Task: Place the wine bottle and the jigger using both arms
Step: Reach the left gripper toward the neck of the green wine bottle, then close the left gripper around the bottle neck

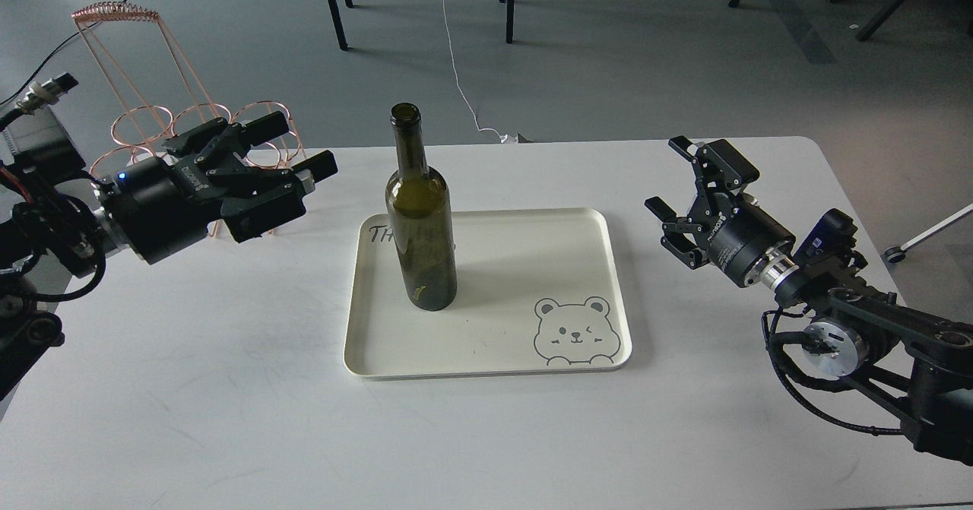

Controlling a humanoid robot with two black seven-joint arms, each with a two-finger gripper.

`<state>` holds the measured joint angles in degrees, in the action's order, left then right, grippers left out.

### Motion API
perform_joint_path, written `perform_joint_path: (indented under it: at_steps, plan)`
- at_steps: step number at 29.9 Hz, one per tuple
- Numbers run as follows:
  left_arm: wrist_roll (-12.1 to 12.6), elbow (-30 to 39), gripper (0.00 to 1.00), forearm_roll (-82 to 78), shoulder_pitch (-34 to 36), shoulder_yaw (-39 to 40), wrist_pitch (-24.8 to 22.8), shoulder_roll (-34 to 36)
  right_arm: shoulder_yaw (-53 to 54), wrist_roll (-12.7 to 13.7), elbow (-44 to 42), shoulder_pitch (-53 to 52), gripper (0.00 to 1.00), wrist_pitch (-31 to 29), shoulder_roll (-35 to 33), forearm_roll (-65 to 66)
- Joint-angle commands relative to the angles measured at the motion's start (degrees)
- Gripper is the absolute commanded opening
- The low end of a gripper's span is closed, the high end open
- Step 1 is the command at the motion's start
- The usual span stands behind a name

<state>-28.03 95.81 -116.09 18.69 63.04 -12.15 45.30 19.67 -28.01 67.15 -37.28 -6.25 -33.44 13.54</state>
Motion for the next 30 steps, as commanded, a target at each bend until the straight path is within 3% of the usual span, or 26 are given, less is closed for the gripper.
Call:
perform_joint_path:
  at_steps: [1, 17, 30]
  plan:
    - [0.03, -1.76, 0.98, -4.31, 5.21, -5.81, 0.02, -0.3, 0.02, 0.01, 0.0, 0.01, 0.99, 0.01, -0.04, 0.0]
    - [0.03, -9.67, 0.98, -4.58, 13.39, -12.06, 0.02, -7.68, 0.02, 0.01, -0.61, 0.28, 0.99, 0.09, -0.04, 0.09]
    - [0.03, -13.45, 0.93, -4.67, 14.97, -13.73, 0.28, -12.25, 0.02, 0.01, -0.96, 0.28, 0.99, 0.09, -0.04, 0.09]
